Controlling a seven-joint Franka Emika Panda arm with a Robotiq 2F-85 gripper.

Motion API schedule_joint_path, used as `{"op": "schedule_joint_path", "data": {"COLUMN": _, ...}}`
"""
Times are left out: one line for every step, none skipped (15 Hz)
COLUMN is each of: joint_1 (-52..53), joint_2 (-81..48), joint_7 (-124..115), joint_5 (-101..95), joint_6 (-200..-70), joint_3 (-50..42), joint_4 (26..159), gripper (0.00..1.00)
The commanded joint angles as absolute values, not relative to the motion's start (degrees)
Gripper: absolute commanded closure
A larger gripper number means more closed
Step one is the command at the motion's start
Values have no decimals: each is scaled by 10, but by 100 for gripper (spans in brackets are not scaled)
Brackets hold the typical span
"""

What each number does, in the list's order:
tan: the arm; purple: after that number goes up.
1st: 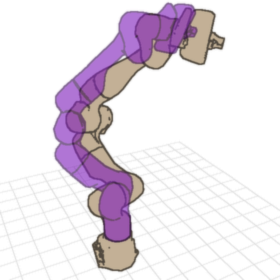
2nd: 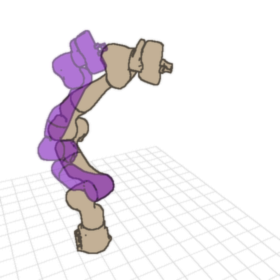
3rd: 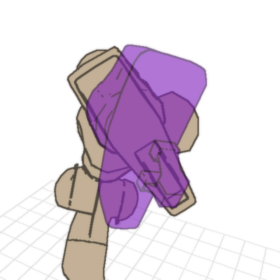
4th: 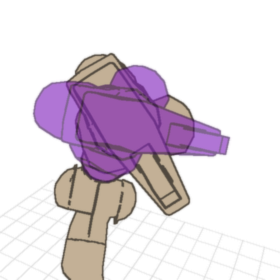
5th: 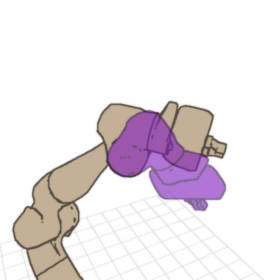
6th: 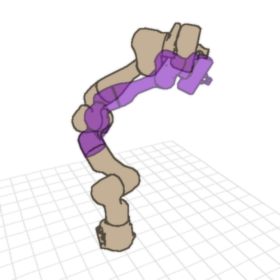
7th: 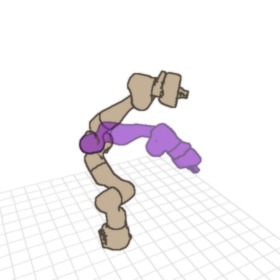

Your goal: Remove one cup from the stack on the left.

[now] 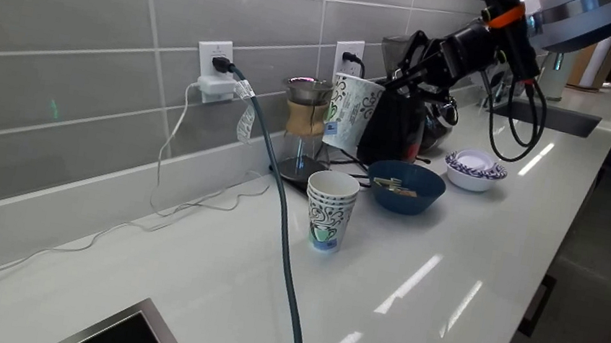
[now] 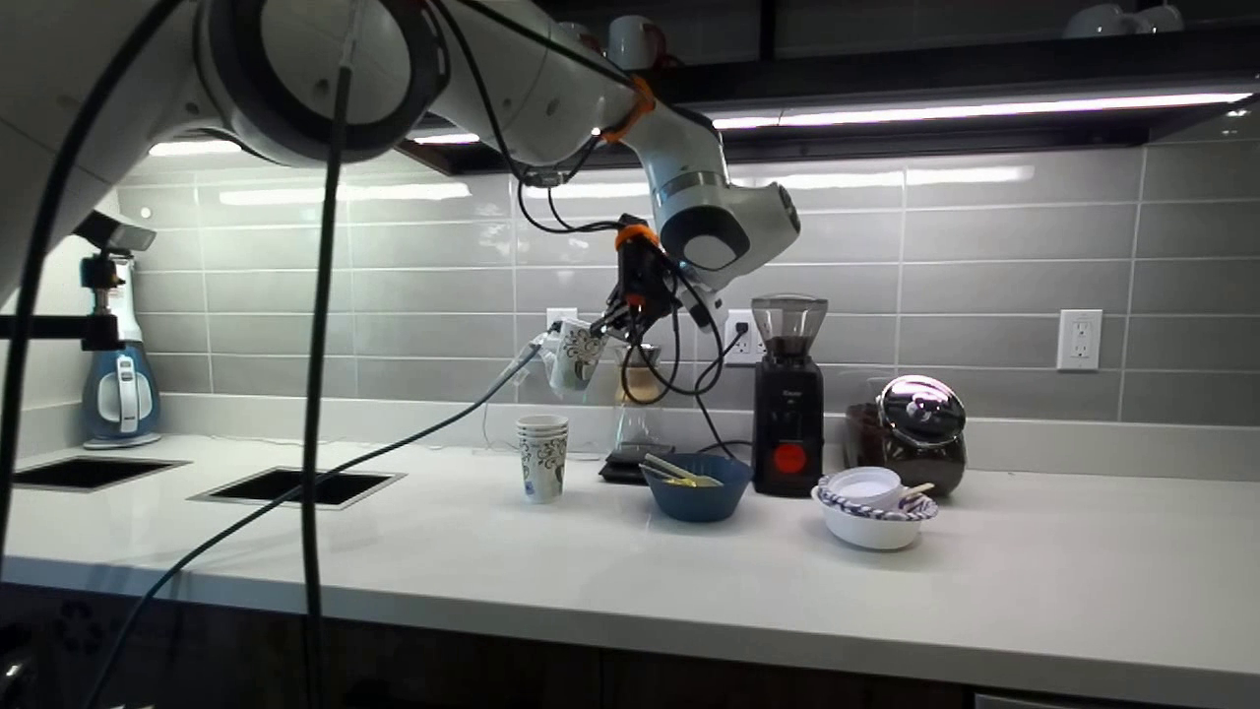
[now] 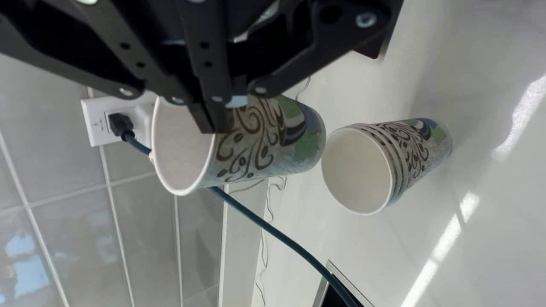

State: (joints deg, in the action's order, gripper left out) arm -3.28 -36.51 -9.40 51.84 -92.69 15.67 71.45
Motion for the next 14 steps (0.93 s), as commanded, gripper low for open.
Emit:
{"op": "schedule_joint_path", "data": {"joint_1": 0, "joint_2": -261, "joint_7": -139, "joint_5": 565, "joint_6": -1013, "joint_3": 107, "joint_4": 848, "gripper": 99}}
{"op": "schedule_joint_path", "data": {"joint_1": 8, "joint_2": -242, "joint_7": -158, "joint_5": 569, "joint_6": -1030, "joint_3": 99, "joint_4": 872, "gripper": 99}}
{"op": "schedule_joint_path", "data": {"joint_1": 17, "joint_2": -224, "joint_7": -178, "joint_5": 567, "joint_6": -1042, "joint_3": 91, "joint_4": 895, "gripper": 99}}
{"op": "schedule_joint_path", "data": {"joint_1": 25, "joint_2": -205, "joint_7": -199, "joint_5": 566, "joint_6": -1056, "joint_3": 85, "joint_4": 921, "gripper": 99}}
{"op": "schedule_joint_path", "data": {"joint_1": 33, "joint_2": -188, "joint_7": -220, "joint_5": 565, "joint_6": -1069, "joint_3": 80, "joint_4": 946, "gripper": 99}}
{"op": "schedule_joint_path", "data": {"joint_1": 40, "joint_2": -171, "joint_7": -241, "joint_5": 564, "joint_6": -1084, "joint_3": 76, "joint_4": 972, "gripper": 99}}
{"op": "schedule_joint_path", "data": {"joint_1": 47, "joint_2": -153, "joint_7": -261, "joint_5": 565, "joint_6": -1096, "joint_3": 73, "joint_4": 999, "gripper": 99}}
{"op": "schedule_joint_path", "data": {"joint_1": 54, "joint_2": -135, "joint_7": -284, "joint_5": 564, "joint_6": -1109, "joint_3": 70, "joint_4": 1027, "gripper": 99}}
{"op": "schedule_joint_path", "data": {"joint_1": 61, "joint_2": -117, "joint_7": -305, "joint_5": 562, "joint_6": -1126, "joint_3": 69, "joint_4": 1056, "gripper": 99}}
{"op": "schedule_joint_path", "data": {"joint_1": 67, "joint_2": -99, "joint_7": -326, "joint_5": 562, "joint_6": -1141, "joint_3": 68, "joint_4": 1085, "gripper": 99}}
{"op": "schedule_joint_path", "data": {"joint_1": 72, "joint_2": -81, "joint_7": -346, "joint_5": 557, "joint_6": -1159, "joint_3": 66, "joint_4": 1114, "gripper": 99}}
{"op": "schedule_joint_path", "data": {"joint_1": 63, "joint_2": -144, "joint_7": -310, "joint_5": 546, "joint_6": -1116, "joint_3": 69, "joint_4": 1029, "gripper": 97}}
{"op": "schedule_joint_path", "data": {"joint_1": 66, "joint_2": -128, "joint_7": -323, "joint_5": 545, "joint_6": -1129, "joint_3": 69, "joint_4": 1054, "gripper": 97}}
{"op": "schedule_joint_path", "data": {"joint_1": 68, "joint_2": -116, "joint_7": -329, "joint_5": 545, "joint_6": -1137, "joint_3": 69, "joint_4": 1073, "gripper": 97}}
